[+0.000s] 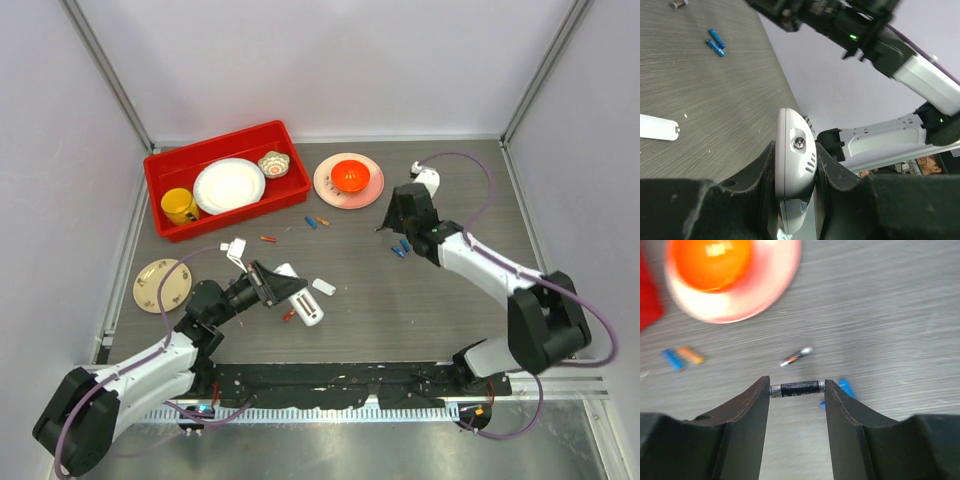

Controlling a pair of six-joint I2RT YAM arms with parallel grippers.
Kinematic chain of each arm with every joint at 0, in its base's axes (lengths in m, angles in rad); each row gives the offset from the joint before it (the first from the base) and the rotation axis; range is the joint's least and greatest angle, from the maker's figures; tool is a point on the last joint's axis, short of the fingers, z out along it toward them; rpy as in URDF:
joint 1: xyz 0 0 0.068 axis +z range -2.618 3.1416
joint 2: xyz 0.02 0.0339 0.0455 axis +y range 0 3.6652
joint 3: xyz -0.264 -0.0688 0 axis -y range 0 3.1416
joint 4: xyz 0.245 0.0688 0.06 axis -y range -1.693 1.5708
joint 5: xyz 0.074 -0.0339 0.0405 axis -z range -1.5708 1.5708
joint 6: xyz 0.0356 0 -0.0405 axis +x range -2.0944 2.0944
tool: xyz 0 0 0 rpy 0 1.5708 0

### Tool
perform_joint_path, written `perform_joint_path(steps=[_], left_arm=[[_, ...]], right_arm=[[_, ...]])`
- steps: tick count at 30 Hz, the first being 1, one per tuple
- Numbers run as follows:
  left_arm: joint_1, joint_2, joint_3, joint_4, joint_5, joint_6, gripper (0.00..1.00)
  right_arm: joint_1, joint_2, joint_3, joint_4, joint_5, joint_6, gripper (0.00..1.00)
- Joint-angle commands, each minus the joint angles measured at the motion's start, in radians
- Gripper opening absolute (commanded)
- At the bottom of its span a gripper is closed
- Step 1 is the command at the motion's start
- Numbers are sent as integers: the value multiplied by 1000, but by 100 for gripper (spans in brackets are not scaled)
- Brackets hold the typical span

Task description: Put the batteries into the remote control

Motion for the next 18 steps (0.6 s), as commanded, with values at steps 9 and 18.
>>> perform_joint_path(steps=[9, 18], left_arm=[[-2, 19, -7, 73, -15, -8, 0], [-2, -11, -9, 69, -15, -6, 0]], right_arm=[[324, -144, -167, -26, 121, 323, 1], [422, -1, -97, -36, 128, 394, 1]])
